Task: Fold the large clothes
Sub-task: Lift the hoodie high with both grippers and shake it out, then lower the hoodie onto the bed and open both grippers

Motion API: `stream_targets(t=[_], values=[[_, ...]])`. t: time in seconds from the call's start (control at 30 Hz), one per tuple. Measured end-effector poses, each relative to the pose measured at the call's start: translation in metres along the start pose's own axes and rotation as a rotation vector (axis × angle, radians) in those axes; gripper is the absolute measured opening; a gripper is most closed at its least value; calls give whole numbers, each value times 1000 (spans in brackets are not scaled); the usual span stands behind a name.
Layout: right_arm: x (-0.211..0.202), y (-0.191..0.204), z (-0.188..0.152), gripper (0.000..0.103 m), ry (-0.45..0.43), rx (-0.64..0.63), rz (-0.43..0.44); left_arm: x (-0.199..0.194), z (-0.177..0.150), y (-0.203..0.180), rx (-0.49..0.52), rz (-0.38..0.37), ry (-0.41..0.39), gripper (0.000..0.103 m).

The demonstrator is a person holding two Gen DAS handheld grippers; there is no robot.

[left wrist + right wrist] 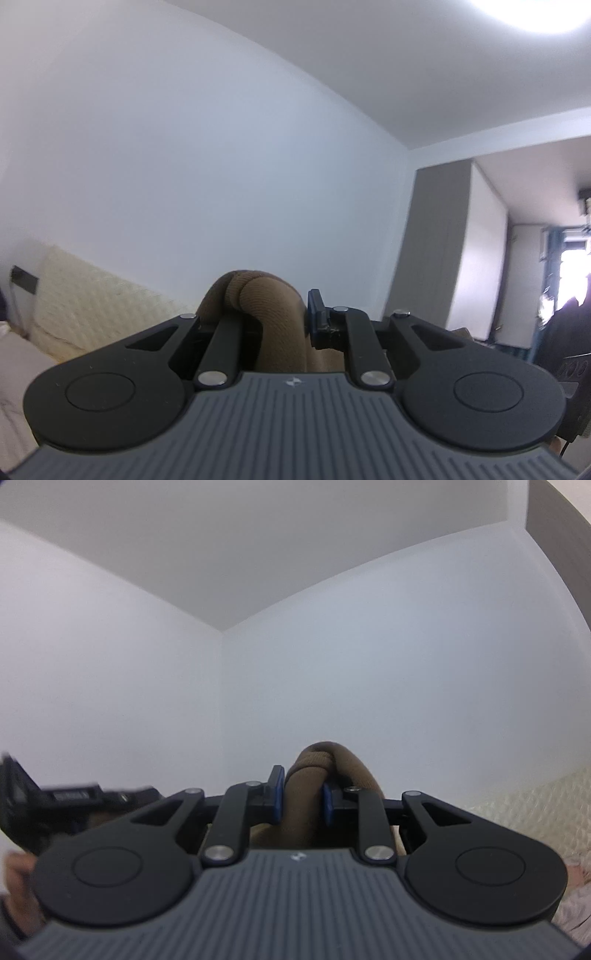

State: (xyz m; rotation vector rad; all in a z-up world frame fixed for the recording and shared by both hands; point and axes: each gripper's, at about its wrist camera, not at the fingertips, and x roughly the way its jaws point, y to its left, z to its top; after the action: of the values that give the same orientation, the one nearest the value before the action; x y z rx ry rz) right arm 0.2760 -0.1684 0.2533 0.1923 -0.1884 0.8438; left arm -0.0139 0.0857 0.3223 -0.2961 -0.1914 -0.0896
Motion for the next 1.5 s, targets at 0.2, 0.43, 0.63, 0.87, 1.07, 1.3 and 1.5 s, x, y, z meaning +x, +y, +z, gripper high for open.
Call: stream_targets(t=[0.2,0.43,0.63,0.87,1.07,1.3,1.5], values=[[67,-64,-94,24,107,84,-58,45,-61,50,5,122,121,18],[175,-167,-219,23,218,140,-175,163,-166,131,-4,193,206,18],[283,-263,-342,23,355,160,-284,318,-286,214,-6,244,325,18],[341,-323,-494,23,559,232,-339,467,-438,339,-54,310,571,18],[312,-281,-528,23,668,285,-367,555,-528,408,-74,367,706,18],[327,-283,-556,23,731,317,-402,594,-560,440,-62,434,825,18],[324,-281,-537,27,750,386,-383,584,-535,423,-68,346,853,72]])
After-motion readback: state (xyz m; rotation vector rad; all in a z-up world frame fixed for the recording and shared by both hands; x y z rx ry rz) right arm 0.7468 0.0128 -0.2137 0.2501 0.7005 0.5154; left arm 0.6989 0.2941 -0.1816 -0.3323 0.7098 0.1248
